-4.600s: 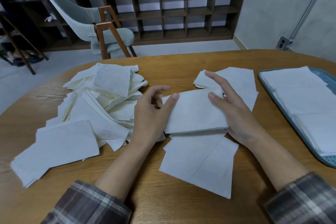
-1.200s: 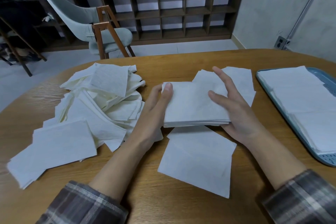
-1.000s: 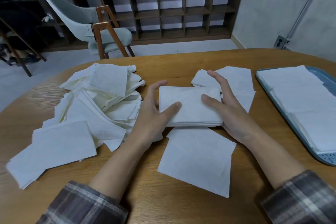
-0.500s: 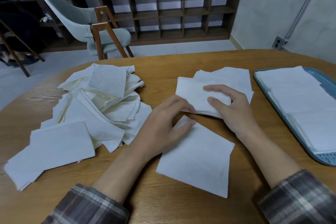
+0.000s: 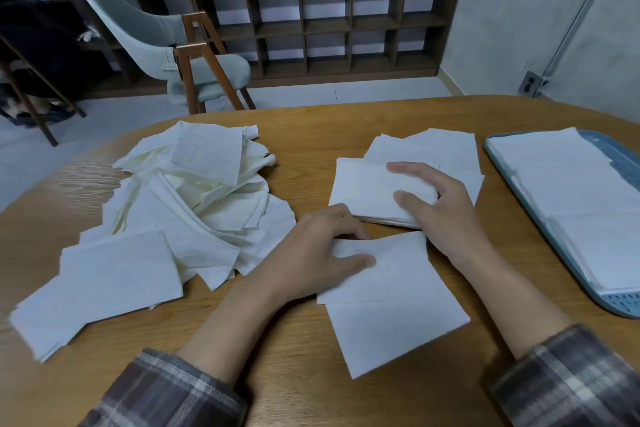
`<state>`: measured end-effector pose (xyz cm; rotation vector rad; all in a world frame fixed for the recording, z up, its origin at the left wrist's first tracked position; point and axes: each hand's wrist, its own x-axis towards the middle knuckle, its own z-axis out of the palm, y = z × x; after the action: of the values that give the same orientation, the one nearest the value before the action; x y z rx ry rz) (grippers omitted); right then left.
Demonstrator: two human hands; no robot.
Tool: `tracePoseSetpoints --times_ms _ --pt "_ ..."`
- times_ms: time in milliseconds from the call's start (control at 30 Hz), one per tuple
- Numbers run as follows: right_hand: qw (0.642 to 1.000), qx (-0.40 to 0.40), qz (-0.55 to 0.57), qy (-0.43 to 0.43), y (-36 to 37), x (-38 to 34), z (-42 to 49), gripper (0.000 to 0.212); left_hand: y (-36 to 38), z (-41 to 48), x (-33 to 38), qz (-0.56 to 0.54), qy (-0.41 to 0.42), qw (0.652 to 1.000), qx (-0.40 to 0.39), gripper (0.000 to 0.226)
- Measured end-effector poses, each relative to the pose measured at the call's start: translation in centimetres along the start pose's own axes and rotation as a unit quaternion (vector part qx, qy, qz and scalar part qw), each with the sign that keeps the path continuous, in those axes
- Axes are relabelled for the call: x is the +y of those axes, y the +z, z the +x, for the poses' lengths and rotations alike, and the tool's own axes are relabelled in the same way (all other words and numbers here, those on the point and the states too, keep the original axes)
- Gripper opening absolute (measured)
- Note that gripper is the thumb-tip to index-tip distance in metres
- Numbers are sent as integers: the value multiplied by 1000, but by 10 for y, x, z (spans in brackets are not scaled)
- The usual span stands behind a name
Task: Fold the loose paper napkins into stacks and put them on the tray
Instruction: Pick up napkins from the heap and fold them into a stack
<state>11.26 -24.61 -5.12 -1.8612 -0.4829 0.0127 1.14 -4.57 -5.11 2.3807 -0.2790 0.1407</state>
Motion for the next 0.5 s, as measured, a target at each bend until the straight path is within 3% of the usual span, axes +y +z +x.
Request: tracePoseSetpoints --times_ms 100,233,300,367,500 --pt "998 0 66 21 -2 -3 0 38 -9 -1 4 -91 -39 995 15 6" --pt "982 -29 177 59 -2 -6 2 21 -20 -1 7 -202 -82 975 52 6" --pt "974 -54 203 84 -2 -9 2 42 -21 -1 7 -237 -96 963 83 5" --pt "972 -83 198 94 -2 -9 1 60 -22 1 7 -242 -103 958 112 4" --pt "970 -123 194 80 2 -13 -6 39 -21 3 6 -209 -115 953 188 8"
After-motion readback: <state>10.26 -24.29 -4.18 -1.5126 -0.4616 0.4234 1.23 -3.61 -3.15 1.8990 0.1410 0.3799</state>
